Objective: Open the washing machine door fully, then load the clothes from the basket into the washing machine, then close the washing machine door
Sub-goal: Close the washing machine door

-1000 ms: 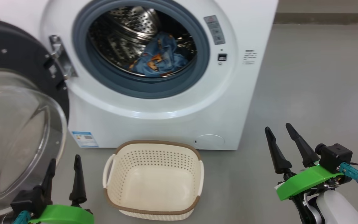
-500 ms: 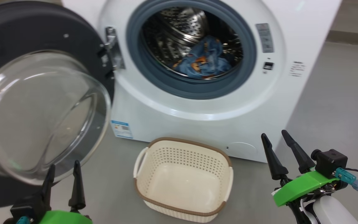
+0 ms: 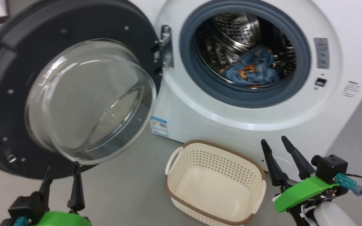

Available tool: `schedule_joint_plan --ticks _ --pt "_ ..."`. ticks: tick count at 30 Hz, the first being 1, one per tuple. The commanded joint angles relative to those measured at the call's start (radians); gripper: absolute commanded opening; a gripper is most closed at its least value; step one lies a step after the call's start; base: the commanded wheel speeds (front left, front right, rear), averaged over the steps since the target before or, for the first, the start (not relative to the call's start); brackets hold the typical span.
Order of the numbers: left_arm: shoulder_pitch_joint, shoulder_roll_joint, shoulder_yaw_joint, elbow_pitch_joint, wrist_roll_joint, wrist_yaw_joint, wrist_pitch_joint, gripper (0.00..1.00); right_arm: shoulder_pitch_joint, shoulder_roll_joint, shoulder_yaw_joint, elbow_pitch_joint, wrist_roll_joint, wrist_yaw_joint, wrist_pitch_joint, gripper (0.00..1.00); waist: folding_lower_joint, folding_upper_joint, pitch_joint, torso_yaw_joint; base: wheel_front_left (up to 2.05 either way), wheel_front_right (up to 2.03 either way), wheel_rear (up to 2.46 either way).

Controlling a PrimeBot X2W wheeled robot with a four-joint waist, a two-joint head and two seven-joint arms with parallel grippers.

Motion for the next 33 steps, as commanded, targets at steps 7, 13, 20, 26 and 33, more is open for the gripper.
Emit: schedule_joint_plan --ticks 7,13,20,26,33 --pt "0.002 0.033 0.034 -0.046 0.000 0.015 0.006 1.00 -0.018 0.001 0.048 -0.018 0.004 0.005 -0.008 1.00 0.0000 0.0000 -0.008 0.080 0.00 0.00 0.00" --pt "0.011 0.036 0.040 -0.061 -0.005 0.026 0.003 1.00 -0.041 0.001 0.077 -0.006 0.013 0.005 -0.008 1.00 0.0000 0.0000 -0.003 0.083 0.00 0.00 0.00" --pt "0.019 0.038 0.042 -0.075 -0.009 0.034 0.001 1.00 -0.051 -0.004 0.087 0.000 0.020 0.005 -0.008 1.00 0.0000 0.0000 0.000 0.085 0.00 0.00 0.00" --pt "0.020 0.040 0.043 -0.077 -0.013 0.037 -0.001 1.00 -0.052 -0.006 0.088 0.000 0.021 0.005 -0.008 1.00 0.0000 0.0000 0.003 0.087 0.00 0.00 0.00" --pt "0.020 0.041 0.040 -0.078 -0.016 0.040 -0.002 1.00 -0.050 -0.009 0.086 0.000 0.025 0.005 -0.008 1.00 0.0000 0.0000 0.004 0.088 0.00 0.00 0.00"
